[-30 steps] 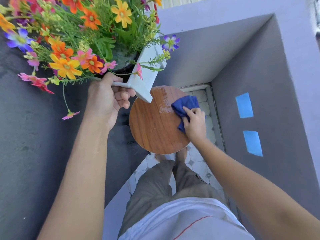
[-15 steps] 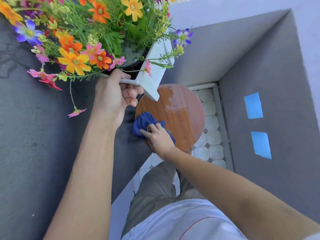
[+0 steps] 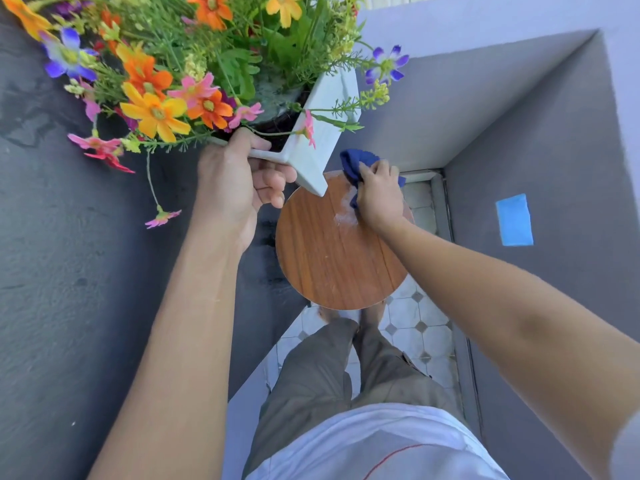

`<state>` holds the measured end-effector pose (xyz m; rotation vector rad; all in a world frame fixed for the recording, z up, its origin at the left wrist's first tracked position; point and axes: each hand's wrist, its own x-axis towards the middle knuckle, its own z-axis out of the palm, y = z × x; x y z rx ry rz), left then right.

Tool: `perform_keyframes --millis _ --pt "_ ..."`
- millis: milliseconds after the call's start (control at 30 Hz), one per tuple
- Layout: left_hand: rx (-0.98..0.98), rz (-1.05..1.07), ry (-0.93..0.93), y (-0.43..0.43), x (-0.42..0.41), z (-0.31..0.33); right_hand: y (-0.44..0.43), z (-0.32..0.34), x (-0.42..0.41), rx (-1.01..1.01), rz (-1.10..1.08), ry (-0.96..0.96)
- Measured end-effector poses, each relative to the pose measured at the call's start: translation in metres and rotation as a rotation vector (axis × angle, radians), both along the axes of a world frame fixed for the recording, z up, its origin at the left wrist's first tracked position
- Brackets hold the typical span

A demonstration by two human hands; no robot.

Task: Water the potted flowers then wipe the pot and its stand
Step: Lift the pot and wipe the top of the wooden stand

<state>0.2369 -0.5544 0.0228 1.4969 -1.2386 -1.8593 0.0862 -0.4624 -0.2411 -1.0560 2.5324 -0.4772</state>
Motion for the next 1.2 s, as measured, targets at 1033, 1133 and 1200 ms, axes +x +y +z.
perform_keyframes --millis 1033,1133,1200 --pt "0.029 -0.006 0.000 0.006 -0.001 0.008 0.028 -0.004 0.055 -0.139 -0.297 -0.020" --pt "0.023 -0.003 -0.003 0.007 -0.001 0.007 0.028 -0.005 0.102 -0.159 -0.094 -0.027" --pt "0.024 0.001 -0.006 0.007 -0.001 0.007 0.039 -0.003 0.141 -0.161 0.038 -0.070"
